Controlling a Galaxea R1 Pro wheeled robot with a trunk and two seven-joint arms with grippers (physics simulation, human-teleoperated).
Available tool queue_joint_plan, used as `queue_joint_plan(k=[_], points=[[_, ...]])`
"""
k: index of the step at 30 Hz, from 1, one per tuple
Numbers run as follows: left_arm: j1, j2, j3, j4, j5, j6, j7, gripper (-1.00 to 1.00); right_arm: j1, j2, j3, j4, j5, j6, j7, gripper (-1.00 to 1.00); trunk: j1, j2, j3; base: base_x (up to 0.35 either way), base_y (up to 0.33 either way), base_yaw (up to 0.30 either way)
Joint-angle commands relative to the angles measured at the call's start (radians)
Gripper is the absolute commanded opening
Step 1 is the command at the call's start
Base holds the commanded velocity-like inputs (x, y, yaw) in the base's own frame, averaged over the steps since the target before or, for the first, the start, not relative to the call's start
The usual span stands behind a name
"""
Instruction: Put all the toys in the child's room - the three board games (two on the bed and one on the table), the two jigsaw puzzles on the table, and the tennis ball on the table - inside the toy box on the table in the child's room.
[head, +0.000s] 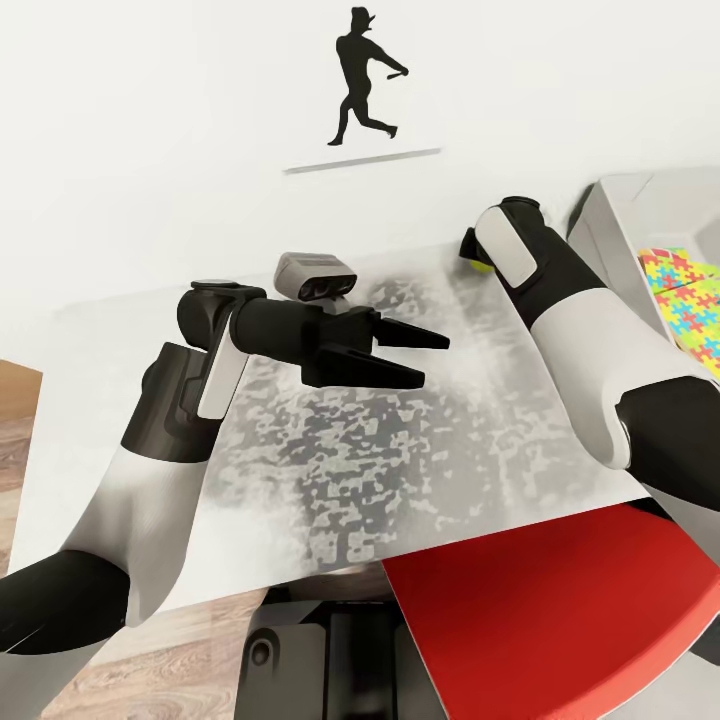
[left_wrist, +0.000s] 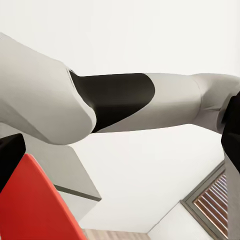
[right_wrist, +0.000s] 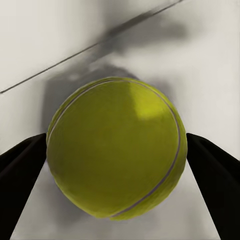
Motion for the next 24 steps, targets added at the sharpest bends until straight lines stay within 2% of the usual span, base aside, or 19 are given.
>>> queue_joint_plan(k=[1,9,15,19,24], points=[[-0.001,0.000,0.000,0.000,0.002,0.011,-0.002,1.00,-0.001,0.000,0.005,-0.004,-0.008,0.001,-0.008,-1.00,0.001,-0.002,-0.001,-0.003,0.000,0.000],[-0.001,0.001,-0.003,0.000,0.002,0.011,-0.002,1.00,-0.020,-0.001,0.004,-0.056,-0.011,0.005,-0.058,-1.00,0.001,-0.002,-0.001,0.000,0.000,0.000],[-0.001,0.001,-0.003,0.000,0.002,0.011,-0.002,1.00,-0.043,-0.001,-0.004,-0.086,-0.015,0.027,-0.069,-1.00,0.001,-0.002,-0.001,0.000,0.000,0.000],[-0.001,0.002,-0.005,0.000,0.002,0.011,-0.002,1.00,-0.050,-0.001,-0.026,-0.090,-0.019,0.080,-0.068,-1.00,0.001,-0.002,-0.001,-0.010,0.000,0.000],[-0.001,0.003,-0.007,-0.001,0.004,0.011,-0.002,1.00,-0.051,0.000,-0.079,-0.089,-0.020,0.123,-0.068,-1.00,0.001,-0.002,-0.001,-0.177,0.067,0.000]])
